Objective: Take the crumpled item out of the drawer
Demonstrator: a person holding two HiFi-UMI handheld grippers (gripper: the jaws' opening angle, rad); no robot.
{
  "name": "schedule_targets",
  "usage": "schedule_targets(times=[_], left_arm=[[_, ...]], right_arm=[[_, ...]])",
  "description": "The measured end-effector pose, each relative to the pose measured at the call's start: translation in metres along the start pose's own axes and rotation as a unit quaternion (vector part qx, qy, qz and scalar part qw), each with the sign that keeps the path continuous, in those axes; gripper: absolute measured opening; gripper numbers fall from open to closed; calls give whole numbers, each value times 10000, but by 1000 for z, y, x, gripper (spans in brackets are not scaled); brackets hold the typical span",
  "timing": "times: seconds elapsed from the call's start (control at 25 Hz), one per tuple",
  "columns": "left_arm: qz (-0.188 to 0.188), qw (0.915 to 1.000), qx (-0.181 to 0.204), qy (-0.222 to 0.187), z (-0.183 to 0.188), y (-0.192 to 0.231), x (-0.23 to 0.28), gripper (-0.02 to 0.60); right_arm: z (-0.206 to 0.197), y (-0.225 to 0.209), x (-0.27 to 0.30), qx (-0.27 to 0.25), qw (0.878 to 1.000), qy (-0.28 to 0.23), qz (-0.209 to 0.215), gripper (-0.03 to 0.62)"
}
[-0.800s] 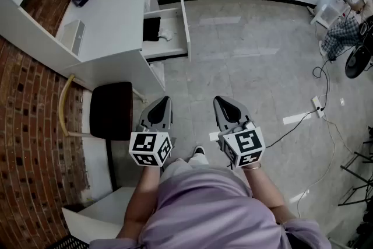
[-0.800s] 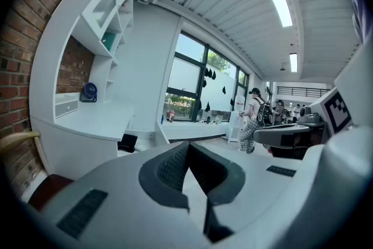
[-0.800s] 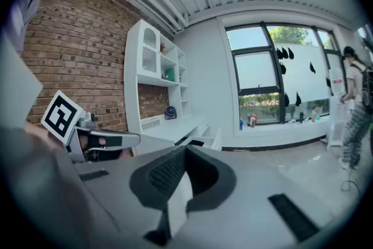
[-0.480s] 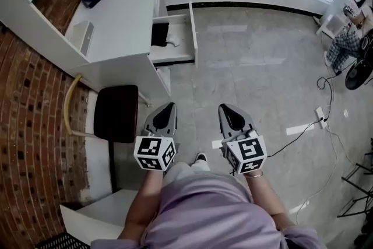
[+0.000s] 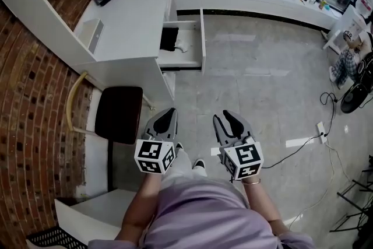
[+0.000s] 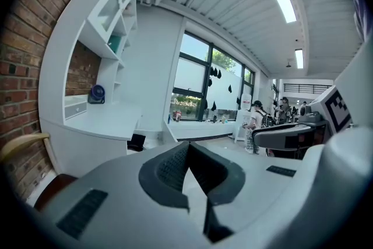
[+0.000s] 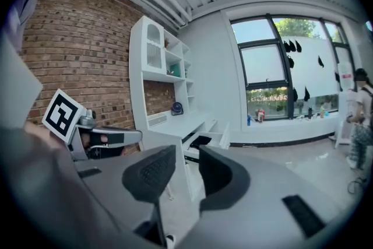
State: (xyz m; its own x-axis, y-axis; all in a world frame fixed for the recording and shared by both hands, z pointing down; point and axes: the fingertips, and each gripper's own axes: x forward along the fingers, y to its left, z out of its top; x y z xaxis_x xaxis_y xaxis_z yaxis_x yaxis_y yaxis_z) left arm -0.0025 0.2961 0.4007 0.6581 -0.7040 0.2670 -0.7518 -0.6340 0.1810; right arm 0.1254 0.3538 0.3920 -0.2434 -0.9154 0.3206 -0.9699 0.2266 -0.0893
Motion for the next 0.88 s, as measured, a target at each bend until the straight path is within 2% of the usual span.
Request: schedule_targets(times=[0.16,0.36,0.88], left_arm=[[46,10000,-3,25,3,17,13,2],[70,10000,-34,21,12,51,40,2],[-29,9998,-173,-9,56,170,140,2]], right_arm=[[3,0,24,27,9999,77,98,163],[12,-5,68,-6,9998,153,124,187],[56,-23,222,-251,9990,358,-63,196]])
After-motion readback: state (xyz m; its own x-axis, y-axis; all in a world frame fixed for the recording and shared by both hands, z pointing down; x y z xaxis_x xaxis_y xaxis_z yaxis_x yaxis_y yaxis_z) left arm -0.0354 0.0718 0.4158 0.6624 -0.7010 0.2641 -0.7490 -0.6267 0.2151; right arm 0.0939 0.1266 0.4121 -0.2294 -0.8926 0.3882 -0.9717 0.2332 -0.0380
